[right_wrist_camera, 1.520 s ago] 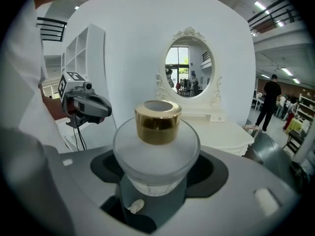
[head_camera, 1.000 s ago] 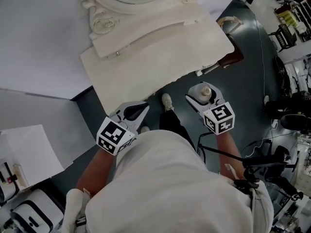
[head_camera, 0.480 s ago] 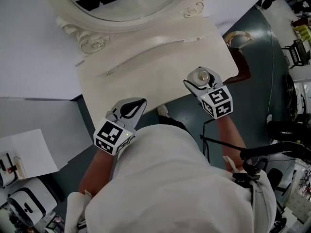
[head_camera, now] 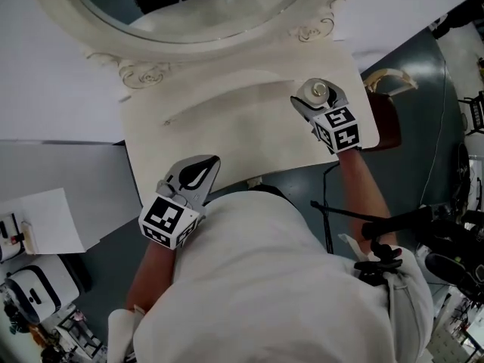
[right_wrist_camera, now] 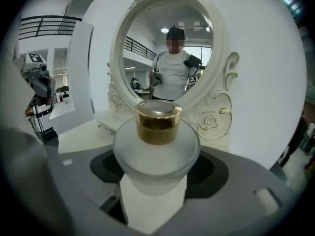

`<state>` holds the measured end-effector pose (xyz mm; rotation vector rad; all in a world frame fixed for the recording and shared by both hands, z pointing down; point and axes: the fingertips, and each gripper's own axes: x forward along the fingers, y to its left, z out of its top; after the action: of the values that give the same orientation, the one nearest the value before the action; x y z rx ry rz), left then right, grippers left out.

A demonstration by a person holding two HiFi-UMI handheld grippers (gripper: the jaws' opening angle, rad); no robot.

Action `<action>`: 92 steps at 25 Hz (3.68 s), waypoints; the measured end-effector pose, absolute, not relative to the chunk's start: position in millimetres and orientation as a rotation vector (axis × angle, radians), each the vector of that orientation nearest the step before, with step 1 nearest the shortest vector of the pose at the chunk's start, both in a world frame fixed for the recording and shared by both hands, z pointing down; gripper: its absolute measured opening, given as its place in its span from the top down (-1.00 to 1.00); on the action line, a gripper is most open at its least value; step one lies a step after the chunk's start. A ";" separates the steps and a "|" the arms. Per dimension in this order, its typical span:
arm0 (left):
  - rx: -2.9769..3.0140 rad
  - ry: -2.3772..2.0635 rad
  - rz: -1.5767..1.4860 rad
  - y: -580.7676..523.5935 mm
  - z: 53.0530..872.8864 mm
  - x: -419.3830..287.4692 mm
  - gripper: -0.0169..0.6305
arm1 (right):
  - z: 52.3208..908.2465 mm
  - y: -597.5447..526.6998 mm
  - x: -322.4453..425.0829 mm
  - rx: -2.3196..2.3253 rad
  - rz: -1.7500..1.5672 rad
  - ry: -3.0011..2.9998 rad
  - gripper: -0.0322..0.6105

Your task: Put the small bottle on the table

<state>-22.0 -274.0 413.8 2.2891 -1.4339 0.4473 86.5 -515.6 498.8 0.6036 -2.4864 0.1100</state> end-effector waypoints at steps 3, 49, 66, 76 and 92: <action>2.245 -1.486 0.453 -284.3 412.8 -30.7 0.94 | 509.1 -547.3 75.8 0.593 0.108 -2.486 -0.15; 2.013 -1.599 0.441 -320.3 432.5 -78.1 0.94 | 593.5 -672.5 -1.2 0.586 0.106 -2.427 -0.18; 2.120 -1.576 0.411 -270.0 415.5 -87.9 0.94 | 569.5 -639.7 38.2 0.780 0.157 -2.364 -0.30; 2.185 -1.545 0.380 -222.3 411.8 -89.9 0.94 | 553.2 -575.1 70.4 0.884 0.157 -2.316 0.29; 2.253 -1.520 0.332 -129.4 406.0 -88.6 0.94 | 523.2 -413.9 74.4 0.879 0.134 -2.332 0.90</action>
<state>-88.6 -129.4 406.0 2.2534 -1.5203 0.3322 74.4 -413.9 523.2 0.8786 -2.3322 0.1337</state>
